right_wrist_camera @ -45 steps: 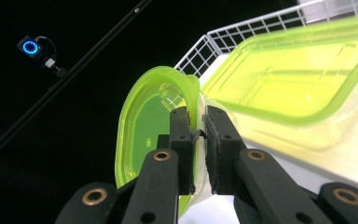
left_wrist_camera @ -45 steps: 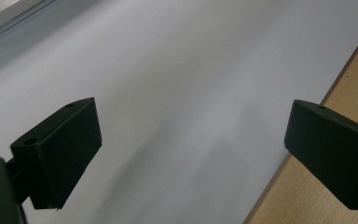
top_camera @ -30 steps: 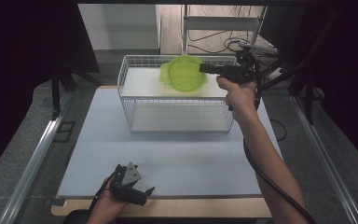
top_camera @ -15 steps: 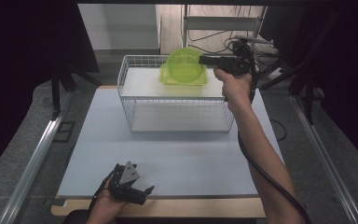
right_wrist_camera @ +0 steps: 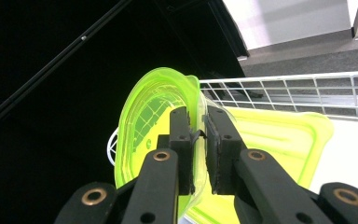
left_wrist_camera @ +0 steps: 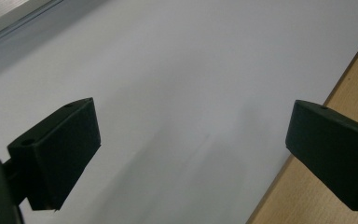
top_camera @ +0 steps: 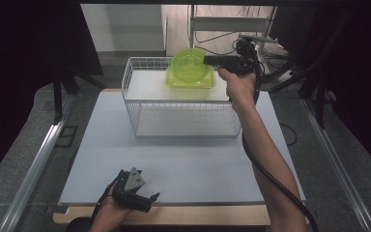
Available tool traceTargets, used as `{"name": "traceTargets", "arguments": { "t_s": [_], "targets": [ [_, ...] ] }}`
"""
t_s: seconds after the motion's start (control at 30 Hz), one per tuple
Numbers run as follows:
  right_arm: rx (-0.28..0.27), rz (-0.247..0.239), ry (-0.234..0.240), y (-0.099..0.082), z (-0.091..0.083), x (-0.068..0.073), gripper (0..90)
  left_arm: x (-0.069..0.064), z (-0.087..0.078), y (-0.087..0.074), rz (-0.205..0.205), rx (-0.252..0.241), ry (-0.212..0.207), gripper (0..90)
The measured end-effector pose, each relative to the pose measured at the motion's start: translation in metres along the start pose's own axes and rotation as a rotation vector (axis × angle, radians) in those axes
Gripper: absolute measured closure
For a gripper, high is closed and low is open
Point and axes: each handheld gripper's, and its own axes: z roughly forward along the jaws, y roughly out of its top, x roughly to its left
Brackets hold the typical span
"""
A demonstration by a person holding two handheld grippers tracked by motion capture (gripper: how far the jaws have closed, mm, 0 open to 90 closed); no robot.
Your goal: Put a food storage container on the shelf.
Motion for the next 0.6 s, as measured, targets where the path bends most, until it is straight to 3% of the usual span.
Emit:
{"name": "traceTargets", "arguments": {
  "t_s": [0.13,0.37,0.6],
  "targets": [
    [0.007,-0.011,-0.011,0.0,0.001,0.001,80.5,0.0,0.001,0.0,0.003,0.004,-0.002,2.9],
    [0.02,-0.077,-0.112,0.001,0.005,0.007,78.2,-0.002,0.001,0.0,0.01,0.008,0.001,2.9],
    [0.019,-0.113,-0.176,0.002,0.01,0.011,76.6,-0.002,0.001,0.0,0.014,0.01,0.001,2.9]
  ]
}}
